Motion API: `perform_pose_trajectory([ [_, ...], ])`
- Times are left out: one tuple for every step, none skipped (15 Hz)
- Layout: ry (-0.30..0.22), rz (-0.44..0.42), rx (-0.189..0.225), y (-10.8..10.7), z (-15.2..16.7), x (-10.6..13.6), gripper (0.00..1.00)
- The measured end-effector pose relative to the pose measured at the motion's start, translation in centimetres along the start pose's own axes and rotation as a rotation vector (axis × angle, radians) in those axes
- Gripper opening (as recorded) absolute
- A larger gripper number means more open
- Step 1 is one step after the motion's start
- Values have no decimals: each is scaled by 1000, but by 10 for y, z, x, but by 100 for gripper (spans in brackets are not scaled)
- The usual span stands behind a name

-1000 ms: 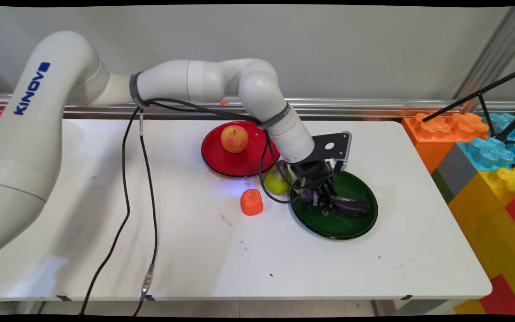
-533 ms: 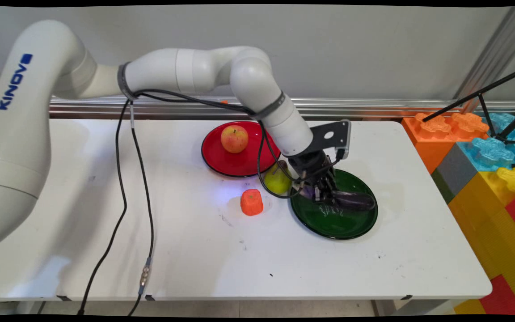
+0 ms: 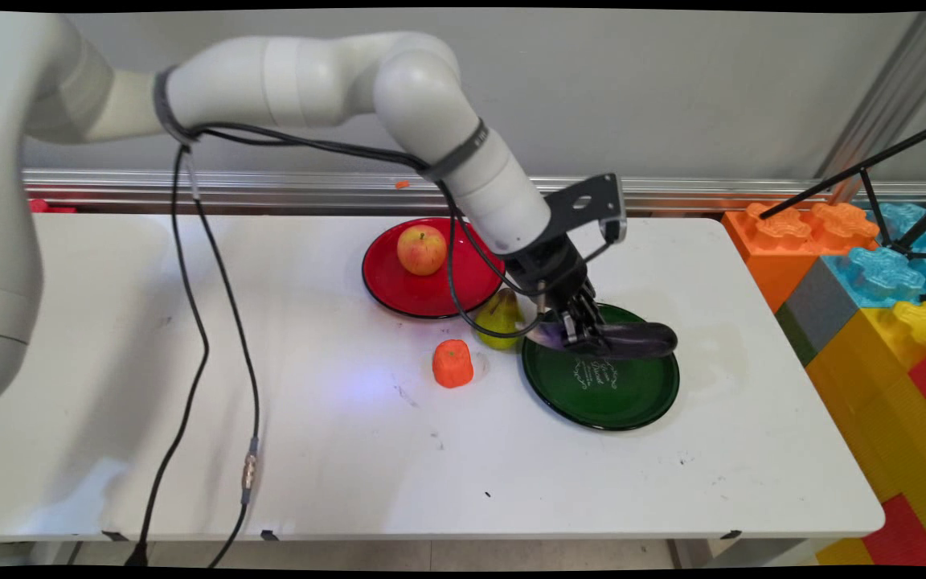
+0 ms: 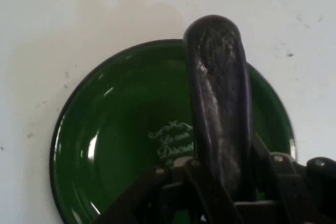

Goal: Place the picked object on the table

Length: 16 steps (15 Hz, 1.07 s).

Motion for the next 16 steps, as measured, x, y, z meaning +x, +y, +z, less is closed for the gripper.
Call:
perform_pose_trajectory([
  [0, -19, -1, 5, -8, 0, 0],
  [0, -31, -3, 8, -13, -1, 0],
  [0, -49, -6, 14, -20, -1, 0],
  [-1, -69, -12, 22, -29, -4, 0],
  [-3, -88, -17, 29, -37, -6, 0],
  [-8, -108, -25, 38, -45, -11, 0],
  [-15, -126, -36, 48, -53, -17, 0],
  [-24, -140, -47, 59, -60, -24, 0],
  [-32, -149, -56, 67, -66, -31, 0],
  [-40, -159, -66, 77, -72, -40, 0],
  [-46, -164, -73, 85, -76, -49, 0],
  [-52, -167, -83, 93, -80, -59, 0],
  [-53, -166, -86, 97, -82, -64, 0],
  [-54, -164, -92, 103, -83, -73, 0],
  [-57, -162, -95, 108, -83, -83, 0],
  [-60, -159, -94, 111, -82, -93, 0],
])
